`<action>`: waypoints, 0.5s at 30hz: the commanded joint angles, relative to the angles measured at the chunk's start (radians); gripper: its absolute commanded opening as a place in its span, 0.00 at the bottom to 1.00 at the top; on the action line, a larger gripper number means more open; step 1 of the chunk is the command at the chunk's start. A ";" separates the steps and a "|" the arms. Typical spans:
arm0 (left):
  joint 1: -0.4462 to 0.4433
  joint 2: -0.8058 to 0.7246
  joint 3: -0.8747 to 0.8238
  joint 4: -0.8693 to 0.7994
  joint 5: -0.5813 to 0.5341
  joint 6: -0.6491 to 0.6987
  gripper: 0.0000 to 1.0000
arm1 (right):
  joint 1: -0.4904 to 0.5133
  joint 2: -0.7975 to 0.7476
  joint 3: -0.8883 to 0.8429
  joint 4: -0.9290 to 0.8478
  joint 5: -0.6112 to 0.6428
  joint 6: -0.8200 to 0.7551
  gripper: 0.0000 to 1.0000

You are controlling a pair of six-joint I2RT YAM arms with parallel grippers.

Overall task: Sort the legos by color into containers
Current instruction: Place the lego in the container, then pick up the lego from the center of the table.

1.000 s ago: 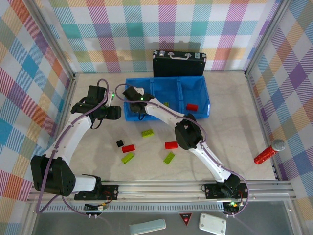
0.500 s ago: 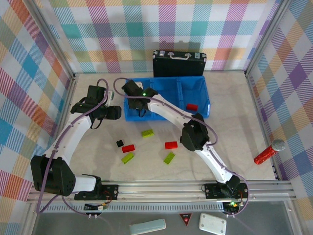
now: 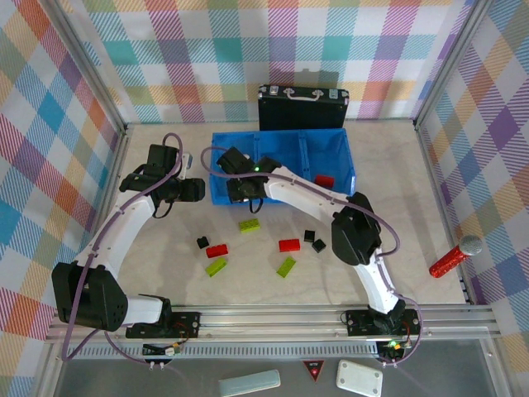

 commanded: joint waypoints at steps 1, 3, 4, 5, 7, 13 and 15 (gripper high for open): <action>0.021 0.005 0.002 0.000 -0.001 -0.013 0.65 | 0.037 -0.074 -0.070 0.007 -0.011 0.028 0.49; 0.023 0.005 0.002 0.002 0.003 -0.013 0.65 | 0.053 -0.088 -0.116 0.017 -0.007 0.044 0.49; 0.024 0.005 0.003 0.002 0.004 -0.015 0.64 | 0.062 -0.095 -0.141 0.022 -0.001 0.055 0.50; 0.024 0.003 0.002 0.003 0.005 -0.015 0.64 | 0.068 -0.100 -0.163 0.026 0.004 0.067 0.51; 0.024 0.001 0.001 0.007 0.010 -0.017 0.64 | 0.080 -0.109 -0.205 0.036 0.008 0.090 0.52; 0.028 -0.006 0.002 0.007 0.012 -0.017 0.64 | 0.104 -0.116 -0.306 0.085 0.017 0.159 0.61; 0.028 -0.012 -0.001 0.009 0.010 -0.017 0.63 | 0.105 -0.111 -0.323 0.095 0.022 0.181 0.63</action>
